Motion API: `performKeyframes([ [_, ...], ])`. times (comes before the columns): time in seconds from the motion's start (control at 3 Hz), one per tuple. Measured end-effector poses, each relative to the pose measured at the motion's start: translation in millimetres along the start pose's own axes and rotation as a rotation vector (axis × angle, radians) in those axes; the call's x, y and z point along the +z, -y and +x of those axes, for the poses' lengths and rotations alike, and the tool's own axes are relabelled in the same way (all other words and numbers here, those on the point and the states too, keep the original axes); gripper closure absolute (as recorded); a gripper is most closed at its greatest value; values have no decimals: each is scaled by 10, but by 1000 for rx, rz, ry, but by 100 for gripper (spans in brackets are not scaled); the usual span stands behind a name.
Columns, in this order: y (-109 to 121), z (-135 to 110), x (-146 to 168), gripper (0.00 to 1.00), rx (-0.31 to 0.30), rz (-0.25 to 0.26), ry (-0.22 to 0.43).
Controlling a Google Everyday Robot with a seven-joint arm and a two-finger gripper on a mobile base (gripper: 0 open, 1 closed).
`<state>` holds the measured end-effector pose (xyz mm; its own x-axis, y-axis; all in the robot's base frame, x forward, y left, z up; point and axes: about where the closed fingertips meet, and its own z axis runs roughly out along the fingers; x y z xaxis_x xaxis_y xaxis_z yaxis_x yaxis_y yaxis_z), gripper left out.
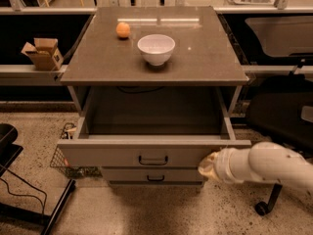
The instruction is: Close top drawer
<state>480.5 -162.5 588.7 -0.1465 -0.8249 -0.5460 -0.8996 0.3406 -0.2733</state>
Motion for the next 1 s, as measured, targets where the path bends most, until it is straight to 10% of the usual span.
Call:
performKeyframes([
  [1.0,749,-63,225,100,-36,46,38],
])
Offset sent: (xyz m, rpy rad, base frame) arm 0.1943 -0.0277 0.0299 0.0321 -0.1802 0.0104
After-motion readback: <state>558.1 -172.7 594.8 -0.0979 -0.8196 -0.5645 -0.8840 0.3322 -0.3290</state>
